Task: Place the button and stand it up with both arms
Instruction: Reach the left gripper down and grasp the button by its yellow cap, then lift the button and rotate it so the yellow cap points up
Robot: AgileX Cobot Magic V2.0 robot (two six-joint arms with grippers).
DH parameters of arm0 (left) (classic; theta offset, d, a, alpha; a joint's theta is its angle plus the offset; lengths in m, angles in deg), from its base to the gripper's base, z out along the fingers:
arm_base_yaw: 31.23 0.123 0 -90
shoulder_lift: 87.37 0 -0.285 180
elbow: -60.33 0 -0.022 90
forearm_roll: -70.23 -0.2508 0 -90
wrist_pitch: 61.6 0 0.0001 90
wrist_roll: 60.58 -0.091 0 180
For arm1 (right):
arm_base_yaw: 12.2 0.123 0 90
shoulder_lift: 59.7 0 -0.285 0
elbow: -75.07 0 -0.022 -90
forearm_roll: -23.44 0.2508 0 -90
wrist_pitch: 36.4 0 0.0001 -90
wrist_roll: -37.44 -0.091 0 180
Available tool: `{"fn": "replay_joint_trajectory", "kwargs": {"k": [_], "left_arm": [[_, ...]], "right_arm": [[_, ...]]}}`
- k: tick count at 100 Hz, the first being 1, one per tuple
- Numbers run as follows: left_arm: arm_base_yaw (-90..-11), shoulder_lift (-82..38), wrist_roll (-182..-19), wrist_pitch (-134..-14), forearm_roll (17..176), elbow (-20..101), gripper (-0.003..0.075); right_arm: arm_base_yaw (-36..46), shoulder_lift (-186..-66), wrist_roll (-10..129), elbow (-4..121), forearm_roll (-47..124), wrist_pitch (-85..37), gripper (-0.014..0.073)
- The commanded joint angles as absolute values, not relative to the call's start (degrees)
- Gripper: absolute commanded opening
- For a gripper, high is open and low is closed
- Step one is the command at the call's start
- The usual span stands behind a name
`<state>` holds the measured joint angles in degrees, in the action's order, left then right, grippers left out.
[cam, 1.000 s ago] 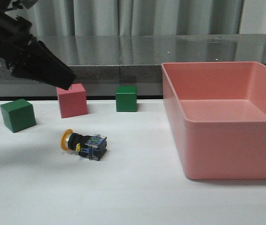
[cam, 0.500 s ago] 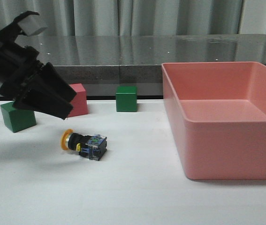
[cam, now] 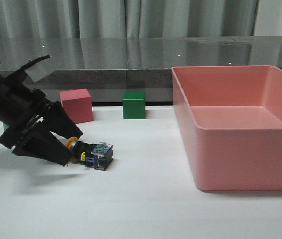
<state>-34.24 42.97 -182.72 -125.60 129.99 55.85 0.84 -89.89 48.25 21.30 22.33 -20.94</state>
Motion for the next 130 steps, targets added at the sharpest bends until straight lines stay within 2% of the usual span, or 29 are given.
{"fn": "replay_joint_trajectory", "kwargs": {"k": [1,28,40,56,79,95,117,130], "left_arm": [[-34.7,41.4,-183.1,-128.4,132.8,57.2,0.0587],[-34.7,44.5,-184.7,-128.9,134.8,57.2,0.0582],[-35.0,44.7,-185.1,-128.9,135.2,57.2,0.0526],[-35.1,44.7,-185.2,-128.9,134.6,57.2,0.0358],[-35.0,44.7,-185.2,-129.4,129.4,57.2,-0.0017],[-35.0,42.7,-178.9,-130.6,127.1,60.0,-0.002],[-36.4,34.8,-162.5,-130.9,108.6,69.5,-0.002],[-40.2,30.0,-153.8,-130.7,98.0,74.6,-0.002]], "right_arm": [[0.6,-90.0,48.2,22.8,22.5,-25.6,-0.0076],[0.6,-90.0,48.2,22.8,22.5,-25.8,-0.0076],[0.6,-90.0,48.2,22.8,22.5,-25.8,-0.0076],[0.6,-90.0,48.2,22.8,22.5,-25.9,-0.0076],[0.6,-90.0,48.2,22.8,22.5,-27.0,-0.0076],[0.6,-90.0,48.2,22.8,22.5,-27.0,-0.0076],[0.6,-90.0,48.2,22.8,22.5,-27.0,-0.0076],[0.6,-90.0,48.2,22.8,22.5,-27.0,-0.0076]]}}
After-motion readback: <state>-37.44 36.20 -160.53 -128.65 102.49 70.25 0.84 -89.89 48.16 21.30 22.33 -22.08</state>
